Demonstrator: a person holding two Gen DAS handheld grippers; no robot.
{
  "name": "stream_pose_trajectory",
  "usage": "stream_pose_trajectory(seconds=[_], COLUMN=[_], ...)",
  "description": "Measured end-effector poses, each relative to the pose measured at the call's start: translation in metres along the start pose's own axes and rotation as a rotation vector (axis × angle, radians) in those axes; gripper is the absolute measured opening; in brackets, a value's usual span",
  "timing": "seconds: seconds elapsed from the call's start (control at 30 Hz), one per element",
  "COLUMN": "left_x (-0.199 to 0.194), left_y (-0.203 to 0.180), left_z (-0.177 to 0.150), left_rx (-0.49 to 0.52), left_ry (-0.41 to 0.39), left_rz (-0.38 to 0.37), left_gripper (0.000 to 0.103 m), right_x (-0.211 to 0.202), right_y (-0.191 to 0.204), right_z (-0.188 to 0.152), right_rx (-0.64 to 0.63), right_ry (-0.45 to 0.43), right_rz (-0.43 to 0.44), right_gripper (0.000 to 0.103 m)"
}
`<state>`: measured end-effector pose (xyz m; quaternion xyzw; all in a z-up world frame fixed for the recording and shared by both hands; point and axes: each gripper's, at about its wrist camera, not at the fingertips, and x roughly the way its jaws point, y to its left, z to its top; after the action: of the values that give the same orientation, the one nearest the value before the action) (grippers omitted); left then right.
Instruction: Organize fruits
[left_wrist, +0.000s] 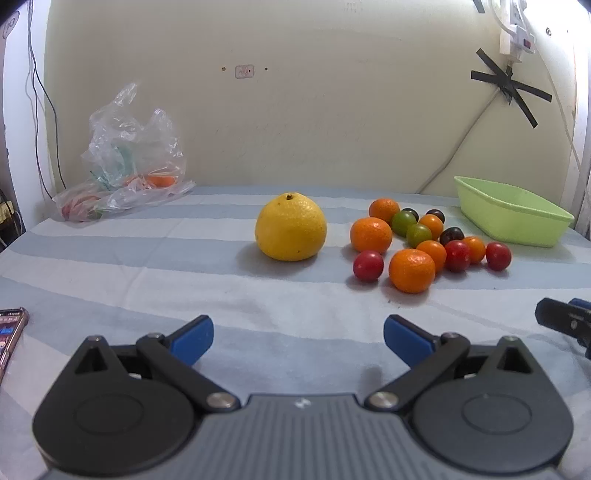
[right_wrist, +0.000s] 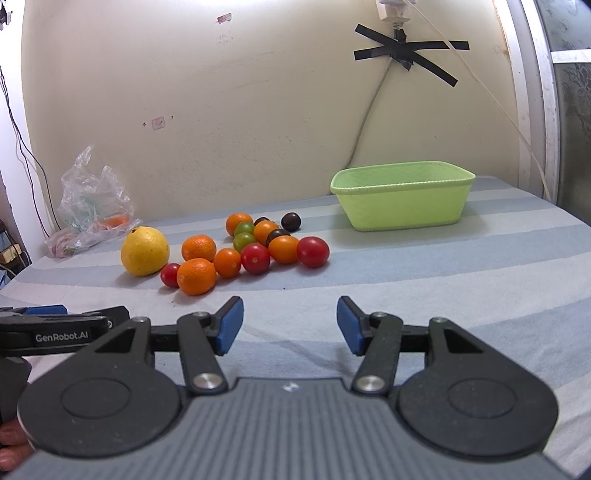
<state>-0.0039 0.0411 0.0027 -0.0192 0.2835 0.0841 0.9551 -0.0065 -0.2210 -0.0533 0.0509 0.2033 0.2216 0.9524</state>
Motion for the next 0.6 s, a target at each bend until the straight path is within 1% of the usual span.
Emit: stream_pose_trajectory(seconds=[0.17,0.27,0.33,0.37,0.4,0.5,0.53,0.57,0.6], left_x=[-0.004,-0.004,-0.004,-0.004,-0.006,-0.011,-0.012,-0.012,-0.011], left_y=[0.006,0.014,0.026,0.033,0.041,0.065,0.073,0.081,0.089], left_z=[0.0,0.001,0.002,0.003,0.004,0.006,0.005,0.003,0.0], left_rx=[-0.033,-0.068,-0.108,-0.121,-0.126,-0.126,-0.132,-0.144,-0.18], left_ry=[-0.025,-0.028,-0.025,-0.031,-0.047,-0.115,-0.13,-0.144,-0.149], left_rz=[-0.034,-0.072,-0.111,-0.115,-0.102,-0.025,-0.004,0.015,0.024], left_gripper=[0.102,0.102,0.102,0.102,0.102,0.103,0.103,0.103,0.103], right_x=[0.001,0.002,0.003,0.005,0.008,0.018,0.023,0.029,0.038], right_y=[0.0,0.0,0.001,0.002,0.003,0.018,0.028,0.04,0.053], right_z=[0.0,0.0,0.002,0.005,0.01,0.03,0.038,0.043,0.048], right_rx=[-0.006,-0.015,-0.028,-0.028,-0.027,-0.048,-0.081,-0.121,-0.163], right_ry=[0.009,0.014,0.014,0.019,0.029,0.038,0.032,0.027,0.029], right_rz=[0.0,0.004,0.021,0.046,0.075,0.179,0.209,0.235,0.258], right_gripper=[0.059,0.059,0.059,0.059,0.059,0.059,0.059,0.062,0.063])
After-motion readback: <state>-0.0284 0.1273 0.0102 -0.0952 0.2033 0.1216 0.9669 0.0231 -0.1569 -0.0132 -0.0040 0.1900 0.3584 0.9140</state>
